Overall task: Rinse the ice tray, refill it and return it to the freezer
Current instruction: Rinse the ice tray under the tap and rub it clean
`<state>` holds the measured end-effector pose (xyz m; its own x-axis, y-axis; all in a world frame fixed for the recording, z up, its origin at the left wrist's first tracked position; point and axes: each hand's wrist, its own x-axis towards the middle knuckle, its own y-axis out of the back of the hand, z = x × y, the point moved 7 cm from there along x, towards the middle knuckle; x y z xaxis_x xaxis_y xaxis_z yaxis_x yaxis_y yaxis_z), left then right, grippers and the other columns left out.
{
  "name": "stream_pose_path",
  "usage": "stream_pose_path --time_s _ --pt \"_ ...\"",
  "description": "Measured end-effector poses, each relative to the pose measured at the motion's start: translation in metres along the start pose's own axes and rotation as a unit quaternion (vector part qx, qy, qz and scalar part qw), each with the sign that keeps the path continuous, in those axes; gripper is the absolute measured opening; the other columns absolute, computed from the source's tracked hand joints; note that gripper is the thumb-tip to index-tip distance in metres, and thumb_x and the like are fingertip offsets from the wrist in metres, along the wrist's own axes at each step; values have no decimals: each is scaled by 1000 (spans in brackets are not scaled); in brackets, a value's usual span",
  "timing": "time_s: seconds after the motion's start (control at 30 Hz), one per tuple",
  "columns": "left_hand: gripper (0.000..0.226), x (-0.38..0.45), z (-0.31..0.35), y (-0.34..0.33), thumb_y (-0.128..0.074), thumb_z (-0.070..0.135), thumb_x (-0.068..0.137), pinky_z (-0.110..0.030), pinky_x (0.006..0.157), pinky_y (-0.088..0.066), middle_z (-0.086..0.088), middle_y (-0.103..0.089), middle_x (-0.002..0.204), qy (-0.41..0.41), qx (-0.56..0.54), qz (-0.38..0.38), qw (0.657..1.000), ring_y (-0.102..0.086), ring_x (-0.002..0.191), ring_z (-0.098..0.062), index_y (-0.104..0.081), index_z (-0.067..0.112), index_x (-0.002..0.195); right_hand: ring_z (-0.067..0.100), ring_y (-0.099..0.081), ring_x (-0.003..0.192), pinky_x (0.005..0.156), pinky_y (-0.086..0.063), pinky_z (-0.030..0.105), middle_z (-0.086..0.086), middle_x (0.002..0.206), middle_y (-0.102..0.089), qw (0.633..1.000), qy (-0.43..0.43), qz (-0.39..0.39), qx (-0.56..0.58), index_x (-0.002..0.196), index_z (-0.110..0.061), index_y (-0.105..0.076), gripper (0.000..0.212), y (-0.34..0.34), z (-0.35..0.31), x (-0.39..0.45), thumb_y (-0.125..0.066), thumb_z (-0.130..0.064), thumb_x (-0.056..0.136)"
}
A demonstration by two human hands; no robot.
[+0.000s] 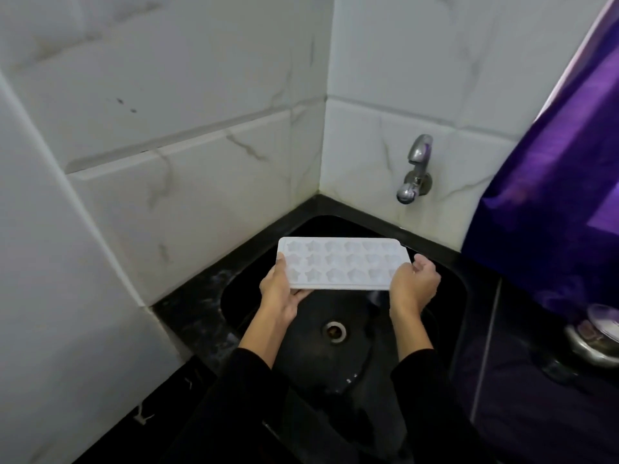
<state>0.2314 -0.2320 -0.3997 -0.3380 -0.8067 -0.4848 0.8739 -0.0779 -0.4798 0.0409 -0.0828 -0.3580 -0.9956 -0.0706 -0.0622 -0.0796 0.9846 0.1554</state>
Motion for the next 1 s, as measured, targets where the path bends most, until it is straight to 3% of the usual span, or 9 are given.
stream_pose_path --time_s 0.07,0.2,0.27,0.33,0.47,0.57,0.67,0.83,1.0 --pt "35 9 -11 -20 -45 35 98 -48 76 -52 -12 -66 108 8 -1 -3 1000 -63 99 -29 -53 11 123 29 -40 130 109 -29 41 11 144 -38 988 81 21 -128 135 -9 -48 49 3 -14 16 -54 -12 87" --pt "32 27 -26 -55 -44 34 99 -49 76 -52 -10 -66 103 12 -20 0 1000 -64 94 -27 -53 12 120 33 -24 141 116 -8 47 17 147 -35 914 231 52 -329 132 -5 -46 55 -10 -41 45 -62 -25 83" --pt "26 35 -28 -69 -45 34 99 -47 73 -53 -8 -67 98 1 -1 3 1000 -64 89 -25 -54 14 113 33 -26 140 115 -13 47 18 147 -36 899 261 37 -350 132 -4 -46 55 -19 -54 63 -61 -27 84" --pt "23 42 -32 -81 -46 34 98 -45 70 -53 -8 -67 97 -3 15 2 1000 -64 87 -23 -55 15 108 31 -35 133 110 -29 43 16 144 -38 919 260 -14 -296 133 -3 -44 53 -31 -65 79 -58 -26 87" --pt "30 52 -42 -99 -44 34 99 -46 70 -53 -11 -66 106 7 14 -1 1000 -63 98 -28 -55 13 117 27 -48 118 96 -39 34 10 132 -47 981 78 -137 -109 134 -3 -42 55 -62 -63 116 -59 -31 90" --pt "29 57 -49 -108 -44 34 99 -44 65 -54 -12 -66 106 14 10 -2 1000 -64 97 -28 -55 13 116 20 -49 95 81 -41 31 1 105 -51 983 -49 -175 -2 124 -7 -48 46 -82 -55 136 -61 -35 90" --pt "29 59 -55 -114 -45 35 98 -42 61 -54 -11 -67 103 21 10 -2 1000 -65 92 -26 -56 14 115 16 -48 82 75 -42 30 1 96 -50 973 -93 -206 46 124 -5 -47 47 -106 -51 150 -61 -33 89" --pt "30 63 -58 -118 -45 36 98 -42 61 -54 -11 -67 102 24 2 3 1000 -65 89 -25 -56 14 116 28 -46 126 108 -40 42 9 132 -48 938 -187 -222 191 137 -7 -39 51 -126 -43 162 -57 -29 94" --pt "33 65 -60 -126 -45 38 98 -41 62 -55 -11 -67 106 21 5 -1 1000 -65 92 -26 -56 14 118 32 -57 112 97 -51 41 19 133 -50 895 -254 -207 304 135 -1 -41 51 -126 -37 175 -62 -18 92"
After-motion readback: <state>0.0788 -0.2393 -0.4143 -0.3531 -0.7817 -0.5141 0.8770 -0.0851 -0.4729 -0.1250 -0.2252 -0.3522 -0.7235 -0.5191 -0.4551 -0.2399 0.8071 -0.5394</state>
